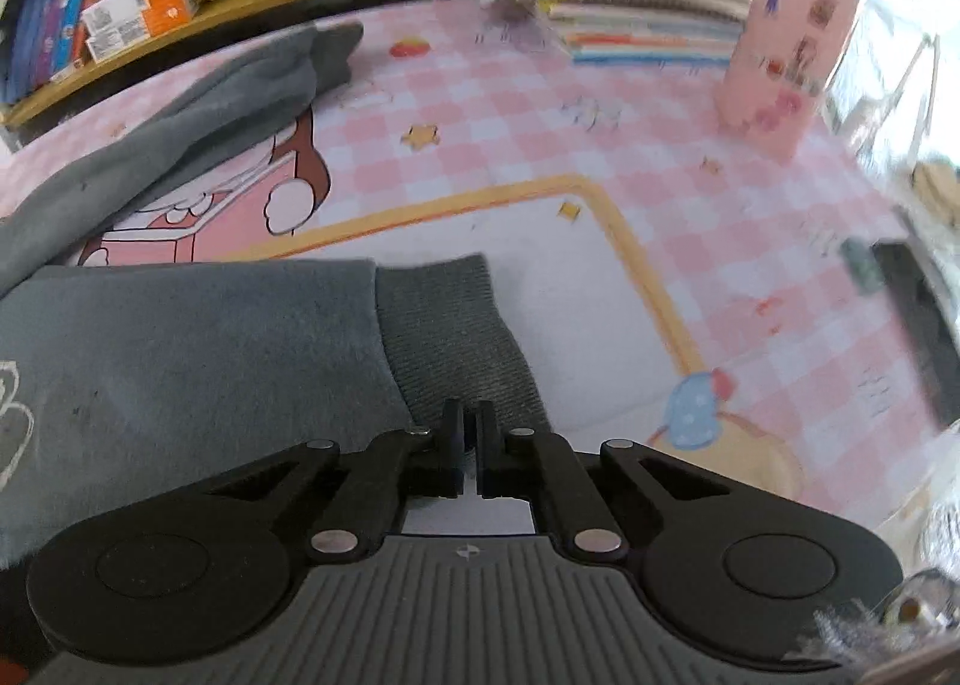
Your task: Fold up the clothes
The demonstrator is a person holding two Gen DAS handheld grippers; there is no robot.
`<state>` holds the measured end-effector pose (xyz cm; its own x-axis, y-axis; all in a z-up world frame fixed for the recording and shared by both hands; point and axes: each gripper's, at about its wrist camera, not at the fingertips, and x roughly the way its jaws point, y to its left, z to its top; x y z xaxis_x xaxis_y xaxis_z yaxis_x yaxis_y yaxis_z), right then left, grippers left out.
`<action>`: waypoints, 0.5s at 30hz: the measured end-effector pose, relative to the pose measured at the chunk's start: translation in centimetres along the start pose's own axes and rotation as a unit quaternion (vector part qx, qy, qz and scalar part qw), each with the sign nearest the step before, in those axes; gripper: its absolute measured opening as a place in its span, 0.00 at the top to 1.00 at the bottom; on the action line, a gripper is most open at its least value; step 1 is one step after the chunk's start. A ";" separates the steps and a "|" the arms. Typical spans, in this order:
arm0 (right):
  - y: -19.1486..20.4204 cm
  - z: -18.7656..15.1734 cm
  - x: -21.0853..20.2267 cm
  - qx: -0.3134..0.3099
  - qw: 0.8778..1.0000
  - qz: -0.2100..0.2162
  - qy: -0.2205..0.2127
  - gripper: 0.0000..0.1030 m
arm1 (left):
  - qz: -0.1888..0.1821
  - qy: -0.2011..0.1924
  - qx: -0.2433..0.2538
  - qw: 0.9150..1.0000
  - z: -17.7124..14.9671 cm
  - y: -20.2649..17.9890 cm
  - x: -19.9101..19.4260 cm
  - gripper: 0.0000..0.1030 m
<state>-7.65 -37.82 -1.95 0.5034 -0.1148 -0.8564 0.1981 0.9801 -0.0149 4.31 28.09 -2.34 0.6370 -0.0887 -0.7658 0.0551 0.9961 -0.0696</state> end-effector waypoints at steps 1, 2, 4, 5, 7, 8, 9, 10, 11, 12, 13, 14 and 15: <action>-0.3 0.1 -0.1 -0.002 1.000 -0.017 0.000 0.97 | 0.000 -0.007 0.000 1.000 0.1 0.1 -0.4 0.45; -0.6 0.3 0.0 -0.007 0.999 -0.036 0.002 0.93 | 0.000 -0.012 -0.001 1.000 0.3 0.2 -0.6 0.45; -1.0 1.3 0.0 -0.010 0.999 -0.039 -0.006 0.79 | -0.004 -0.020 0.000 1.000 0.8 0.4 -0.9 0.45; -0.9 2.0 -0.1 -0.015 0.999 -0.028 -0.016 0.68 | -0.004 -0.022 0.004 1.000 1.3 0.4 -0.9 0.45; 0.2 4.0 -0.4 -0.041 0.998 0.006 -0.044 0.62 | -0.004 -0.027 0.013 1.000 2.4 0.2 -0.7 0.45; 1.4 5.2 -0.3 -0.069 0.996 0.020 -0.058 0.61 | -0.004 -0.030 0.017 0.999 3.0 0.1 -0.5 0.45; 2.6 6.3 -0.2 -0.103 0.992 0.030 -0.072 0.60 | -0.006 -0.033 0.023 0.999 3.6 -0.2 -0.3 0.45; 3.9 7.3 0.1 -0.142 0.986 0.038 -0.085 0.58 | -0.009 -0.035 0.031 0.999 4.3 -0.5 -0.1 0.45; 5.3 8.1 0.5 -0.184 0.977 0.042 -0.095 0.58 | -0.012 -0.038 0.042 0.998 5.0 -0.9 0.1 0.45; 6.7 8.9 0.9 -0.230 0.967 0.043 -0.103 0.58 | -0.016 -0.039 0.062 0.997 5.7 -1.4 0.4 0.45; 8.0 9.7 1.5 -0.277 0.954 0.040 -0.111 0.58 | -0.019 -0.039 0.086 0.995 6.3 -2.0 0.7 0.45; 9.1 10.3 2.0 -0.317 0.941 0.038 -0.117 0.58 | -0.020 -0.038 0.110 0.993 6.8 -2.6 1.0 0.44; 10.1 11.0 2.5 -0.353 0.927 0.036 -0.122 0.59 | -0.021 -0.037 0.134 0.990 7.3 -3.2 1.4 0.44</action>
<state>4.83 -29.98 1.44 0.6867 0.0072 -0.7269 -0.4001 0.8387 -0.3696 10.63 24.79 1.46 0.6838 -0.1401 -0.7161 0.2790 0.9570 0.0792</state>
